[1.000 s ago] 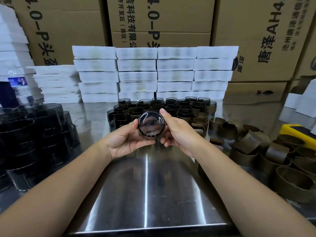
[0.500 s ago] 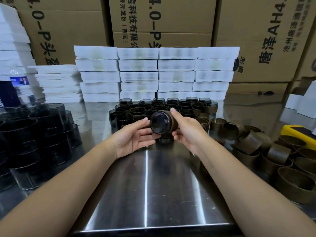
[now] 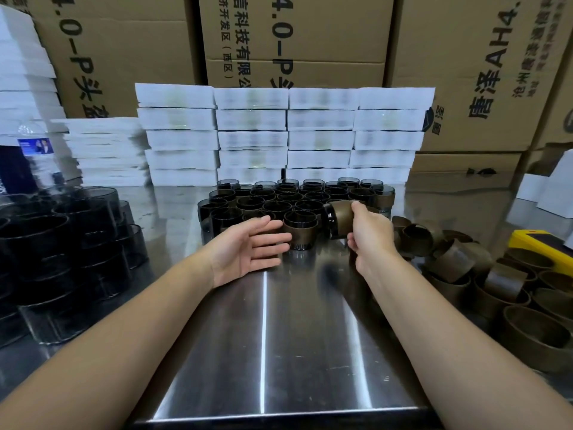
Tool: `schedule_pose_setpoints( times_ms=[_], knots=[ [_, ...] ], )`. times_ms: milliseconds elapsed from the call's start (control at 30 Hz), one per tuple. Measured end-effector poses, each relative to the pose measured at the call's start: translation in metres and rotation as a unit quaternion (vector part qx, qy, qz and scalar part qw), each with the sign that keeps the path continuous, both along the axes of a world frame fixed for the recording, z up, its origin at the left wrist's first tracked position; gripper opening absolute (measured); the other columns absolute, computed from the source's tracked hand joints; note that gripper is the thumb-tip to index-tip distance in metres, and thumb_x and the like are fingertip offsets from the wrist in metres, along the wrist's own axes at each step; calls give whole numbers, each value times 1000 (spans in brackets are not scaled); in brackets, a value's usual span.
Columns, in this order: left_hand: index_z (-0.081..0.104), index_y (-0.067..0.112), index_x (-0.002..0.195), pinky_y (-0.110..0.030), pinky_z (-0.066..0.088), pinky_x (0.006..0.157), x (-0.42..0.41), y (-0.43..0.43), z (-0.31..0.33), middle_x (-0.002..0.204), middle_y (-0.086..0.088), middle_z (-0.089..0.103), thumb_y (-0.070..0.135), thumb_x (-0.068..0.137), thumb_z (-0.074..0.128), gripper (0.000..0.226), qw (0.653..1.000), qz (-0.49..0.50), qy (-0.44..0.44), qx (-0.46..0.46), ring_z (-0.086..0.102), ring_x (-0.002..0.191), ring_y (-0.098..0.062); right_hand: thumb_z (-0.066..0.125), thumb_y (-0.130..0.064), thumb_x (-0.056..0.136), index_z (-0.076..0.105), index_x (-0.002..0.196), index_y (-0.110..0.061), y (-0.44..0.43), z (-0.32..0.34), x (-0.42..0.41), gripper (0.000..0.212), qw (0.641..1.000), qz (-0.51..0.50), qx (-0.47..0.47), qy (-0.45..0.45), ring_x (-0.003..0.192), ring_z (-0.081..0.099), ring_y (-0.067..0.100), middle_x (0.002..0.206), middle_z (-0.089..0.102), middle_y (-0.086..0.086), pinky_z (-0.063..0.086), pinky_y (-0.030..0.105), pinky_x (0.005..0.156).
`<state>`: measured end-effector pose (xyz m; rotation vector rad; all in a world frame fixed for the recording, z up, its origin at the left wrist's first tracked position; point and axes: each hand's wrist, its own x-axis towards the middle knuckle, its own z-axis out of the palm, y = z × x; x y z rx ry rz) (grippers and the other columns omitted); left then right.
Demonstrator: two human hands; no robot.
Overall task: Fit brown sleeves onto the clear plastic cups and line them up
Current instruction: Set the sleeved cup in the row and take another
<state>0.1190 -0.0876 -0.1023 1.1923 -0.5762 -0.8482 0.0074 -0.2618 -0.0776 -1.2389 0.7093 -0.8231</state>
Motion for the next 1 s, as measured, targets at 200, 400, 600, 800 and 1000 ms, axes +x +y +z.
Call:
schedule_pose_setpoints(
  times_ms=[200,400,600,800,1000],
  knots=[
    [70,13,99,-19,52,48,1,-2,-2,92,-8,76,25,95,57,18,986,117,-102,67,72,66,-10,49,-23,95,60,92,-17,4,-9,3,13,945,-35,-289,147,97,57,23,99,64,2,41,29,76],
    [75,19,60,-14,33,34,3,-4,-4,60,-10,70,21,93,60,36,945,203,-248,61,53,36,-9,45,-14,94,56,119,-15,6,-12,2,27,898,-12,-382,218,112,51,22,125,52,6,33,24,82],
    [63,15,49,-13,36,46,11,0,-9,40,2,55,28,88,60,40,861,322,-394,29,44,37,-4,47,-14,91,59,103,-17,8,-14,3,17,883,25,-413,220,91,42,12,119,51,3,32,22,78],
    [30,25,45,-19,21,44,7,13,-13,38,7,31,45,80,45,43,635,415,-635,145,34,40,-13,47,-17,92,57,117,-16,9,-19,4,27,831,56,-480,276,120,40,21,131,47,2,36,29,95],
    [39,21,47,-13,9,40,-9,15,-11,42,7,44,35,83,42,39,507,353,-760,204,44,37,-14,47,-20,93,50,128,-16,9,-21,5,36,813,67,-498,293,126,34,22,139,43,0,33,33,102]
  ],
)
